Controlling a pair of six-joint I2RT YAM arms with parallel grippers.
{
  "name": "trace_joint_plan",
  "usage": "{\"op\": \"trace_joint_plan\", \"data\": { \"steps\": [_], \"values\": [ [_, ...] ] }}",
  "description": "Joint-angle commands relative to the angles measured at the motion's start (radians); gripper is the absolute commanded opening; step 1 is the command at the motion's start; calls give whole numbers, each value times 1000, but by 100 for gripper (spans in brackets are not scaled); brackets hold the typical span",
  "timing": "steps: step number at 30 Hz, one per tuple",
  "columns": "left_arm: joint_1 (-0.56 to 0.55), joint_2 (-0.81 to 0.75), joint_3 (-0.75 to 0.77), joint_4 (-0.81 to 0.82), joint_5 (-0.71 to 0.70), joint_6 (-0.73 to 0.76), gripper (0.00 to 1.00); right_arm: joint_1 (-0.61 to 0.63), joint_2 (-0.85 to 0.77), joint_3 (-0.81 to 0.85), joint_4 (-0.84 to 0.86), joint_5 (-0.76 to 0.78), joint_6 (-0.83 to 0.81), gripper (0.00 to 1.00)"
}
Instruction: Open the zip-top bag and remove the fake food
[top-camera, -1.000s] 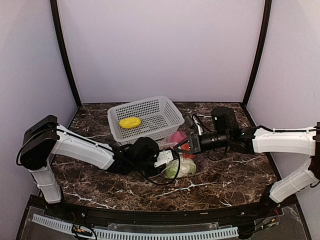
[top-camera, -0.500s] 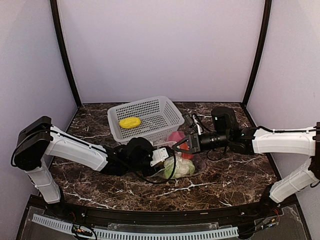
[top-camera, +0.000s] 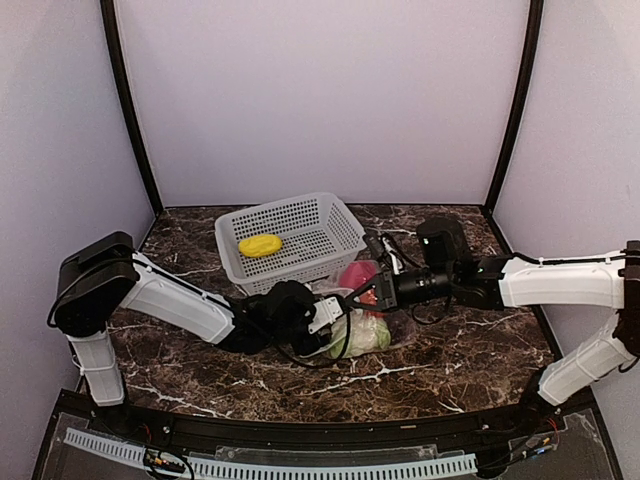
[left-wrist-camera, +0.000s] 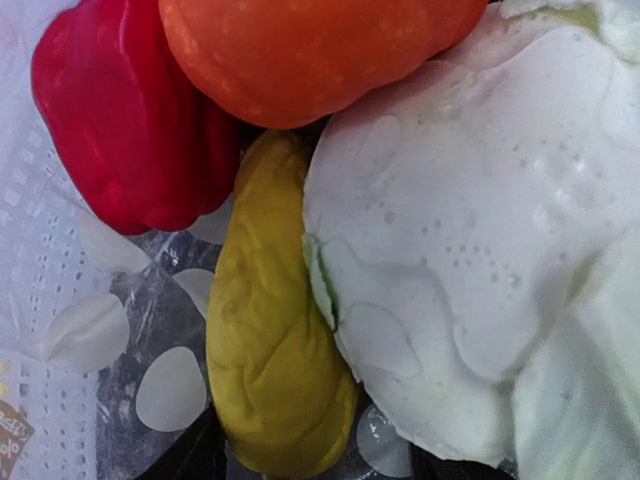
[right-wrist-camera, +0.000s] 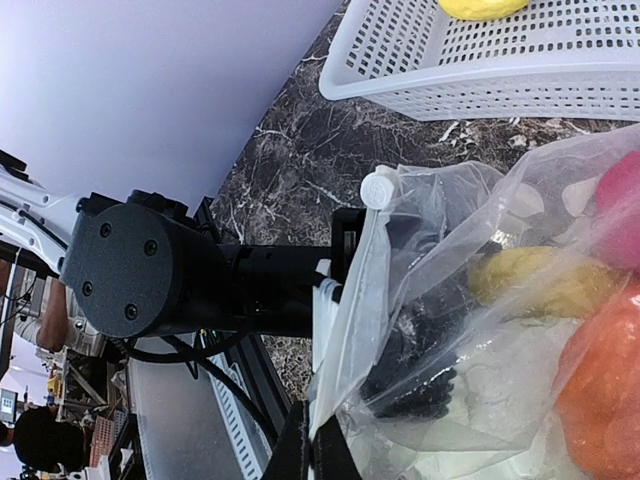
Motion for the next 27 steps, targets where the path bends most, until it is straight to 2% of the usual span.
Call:
{"op": "trace_joint_plan", "data": {
  "steps": [1, 10, 15, 19, 27],
  "values": [
    [18, 54, 5, 1, 48, -38, 60, 6, 20, 9, 12, -5, -1, 0],
    [17, 16, -36, 67, -30, -18, 38, 6, 39, 15, 19, 8, 7, 0],
    [-16, -67, -39, 2, -36, 6, 24, 6, 38, 12, 9, 34, 8, 0],
    [-37, -146, -38, -96, -38, 0, 18, 6, 44, 6, 22, 41, 15, 0],
    [-61, -277, -47, -263, 38, -31, 16, 5, 56, 12, 27, 50, 18, 0]
  ]
}}
